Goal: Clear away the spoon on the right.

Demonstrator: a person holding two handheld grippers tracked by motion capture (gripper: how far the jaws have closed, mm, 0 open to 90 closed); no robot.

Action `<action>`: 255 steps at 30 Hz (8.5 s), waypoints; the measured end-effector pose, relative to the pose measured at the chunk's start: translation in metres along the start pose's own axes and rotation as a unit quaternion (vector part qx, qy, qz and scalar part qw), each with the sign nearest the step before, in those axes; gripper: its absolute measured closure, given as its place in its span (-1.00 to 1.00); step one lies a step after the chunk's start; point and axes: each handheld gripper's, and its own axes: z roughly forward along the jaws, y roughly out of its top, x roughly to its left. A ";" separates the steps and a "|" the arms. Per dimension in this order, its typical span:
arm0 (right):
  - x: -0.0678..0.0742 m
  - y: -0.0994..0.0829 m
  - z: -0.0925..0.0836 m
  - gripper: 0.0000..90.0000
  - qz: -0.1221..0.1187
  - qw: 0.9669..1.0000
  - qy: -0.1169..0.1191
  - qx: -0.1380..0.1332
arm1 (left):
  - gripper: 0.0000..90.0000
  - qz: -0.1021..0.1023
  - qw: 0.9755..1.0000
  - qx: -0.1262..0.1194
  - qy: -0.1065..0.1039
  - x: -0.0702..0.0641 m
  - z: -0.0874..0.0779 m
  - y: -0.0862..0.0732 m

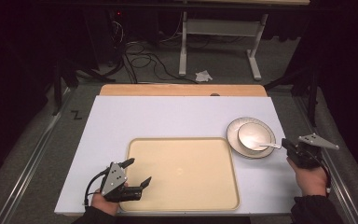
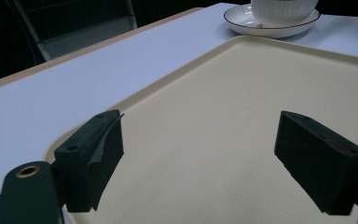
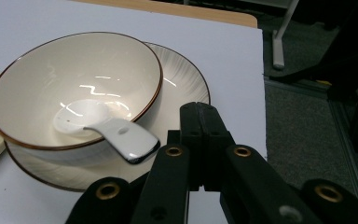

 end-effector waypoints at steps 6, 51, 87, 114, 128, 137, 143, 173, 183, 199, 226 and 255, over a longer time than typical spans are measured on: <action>0.014 -0.014 -0.007 1.00 -0.003 0.999 0.001 -0.040 | -0.65 0.001 1.000 -0.001 -0.003 0.000 0.000 0.000; 0.065 -0.031 -0.029 1.00 -0.046 0.995 0.046 -0.071 | -0.65 0.004 1.000 0.007 -0.017 -0.002 0.003 0.000; 0.065 -0.029 -0.018 0.17 0.192 0.970 0.118 -0.092 | -0.65 0.009 1.000 0.014 -0.019 -0.002 0.004 0.000; 0.060 -0.035 -0.011 0.59 0.214 0.965 0.136 -0.067 | -0.65 0.009 1.000 0.017 -0.023 -0.003 0.005 0.000; 0.057 -0.036 -0.012 0.86 0.218 0.964 0.141 -0.062 | -0.65 0.009 1.000 0.019 -0.023 -0.003 0.005 0.000; 0.060 -0.035 -0.013 0.94 0.183 0.972 0.134 -0.063 | -0.65 0.009 0.999 0.020 -0.023 -0.003 0.005 0.000; 0.063 -0.032 -0.015 0.94 0.149 0.978 0.127 -0.065 | -0.65 0.008 1.000 0.019 -0.023 -0.003 0.005 0.000; 0.070 -0.021 -0.051 0.94 0.070 0.980 0.088 -0.164 | -0.65 0.009 1.000 0.014 -0.021 -0.003 0.004 0.000; 0.083 -0.018 -0.054 0.94 0.046 0.978 0.108 -0.173 | -0.65 0.008 1.000 0.011 -0.019 -0.002 0.003 0.000; 0.109 -0.017 -0.046 0.94 0.019 0.974 0.152 -0.168 | -0.65 0.001 1.000 -0.004 -0.011 0.000 0.001 0.001; 0.173 -0.023 -0.020 0.94 -0.030 0.962 0.240 -0.123 | -0.65 -0.025 0.998 -0.050 0.004 0.006 -0.007 0.001; 0.177 -0.035 -0.007 0.94 -0.034 0.964 0.248 -0.087 | -0.65 -0.027 0.998 -0.050 0.002 0.006 -0.008 0.001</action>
